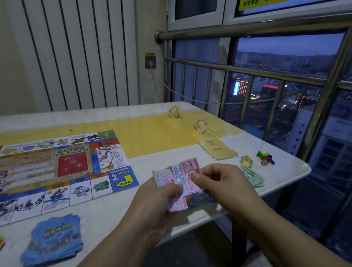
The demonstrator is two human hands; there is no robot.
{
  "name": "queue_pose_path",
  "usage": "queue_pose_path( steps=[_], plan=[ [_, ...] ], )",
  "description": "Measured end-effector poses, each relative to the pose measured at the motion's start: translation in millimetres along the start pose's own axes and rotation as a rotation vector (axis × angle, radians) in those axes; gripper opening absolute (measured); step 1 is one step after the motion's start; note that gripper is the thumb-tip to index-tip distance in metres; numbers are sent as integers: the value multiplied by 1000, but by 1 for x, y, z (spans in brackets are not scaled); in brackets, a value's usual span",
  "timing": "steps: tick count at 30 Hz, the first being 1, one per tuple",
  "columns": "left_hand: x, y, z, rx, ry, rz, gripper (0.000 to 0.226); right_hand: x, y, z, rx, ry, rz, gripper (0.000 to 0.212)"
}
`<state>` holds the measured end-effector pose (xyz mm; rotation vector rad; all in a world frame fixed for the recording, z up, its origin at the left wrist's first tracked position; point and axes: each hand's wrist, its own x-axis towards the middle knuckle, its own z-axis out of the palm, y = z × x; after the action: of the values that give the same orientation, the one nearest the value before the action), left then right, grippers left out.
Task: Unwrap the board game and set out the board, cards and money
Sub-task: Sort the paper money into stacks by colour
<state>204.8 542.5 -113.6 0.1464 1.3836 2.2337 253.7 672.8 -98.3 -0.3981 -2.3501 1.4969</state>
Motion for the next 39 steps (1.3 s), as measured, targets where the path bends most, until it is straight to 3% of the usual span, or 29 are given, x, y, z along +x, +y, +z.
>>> queue_pose_path(
  steps=[3, 7, 10, 16, 19, 22, 24, 26, 30, 33, 36, 39],
  plan=[
    [0, 0, 3, 10, 41, 16, 24, -1, -1, -5, 23, -9, 16, 14],
    [5, 7, 5, -53, 125, 16, 16, 14, -3, -43, -73, 154, 8, 7],
    [8, 11, 7, -117, 136, -1, 15, 29, 8, -71, -248, 220, 29, 16],
    [12, 5, 15, -129, 142, -38, 13, 41, 34, -75, -585, 190, 117, 43],
    [12, 2, 15, -83, 132, -58, 12, 32, 24, -67, -509, 271, -3, 39],
    [11, -2, 17, -63, 97, -71, 15, 18, 2, -42, -238, 58, -45, 31],
    [8, -3, 19, -53, 62, -76, 17, 15, -5, -25, -186, -29, -78, 25],
    [5, -1, 20, -70, 62, -80, 19, 18, -7, -14, -159, -29, -87, 22],
    [6, 16, 8, -323, 121, -155, 10, 24, -6, -9, -70, -23, -21, 27],
    [7, 28, -7, -464, 171, -187, 23, 24, -3, -1, -222, -65, -28, 38],
    [5, 32, -14, -534, 124, -229, 37, 16, -7, 6, -391, 15, -150, 56],
    [2, 31, -13, -486, 30, -234, 38, -1, -19, 12, -389, -221, -317, 73]
  ],
)
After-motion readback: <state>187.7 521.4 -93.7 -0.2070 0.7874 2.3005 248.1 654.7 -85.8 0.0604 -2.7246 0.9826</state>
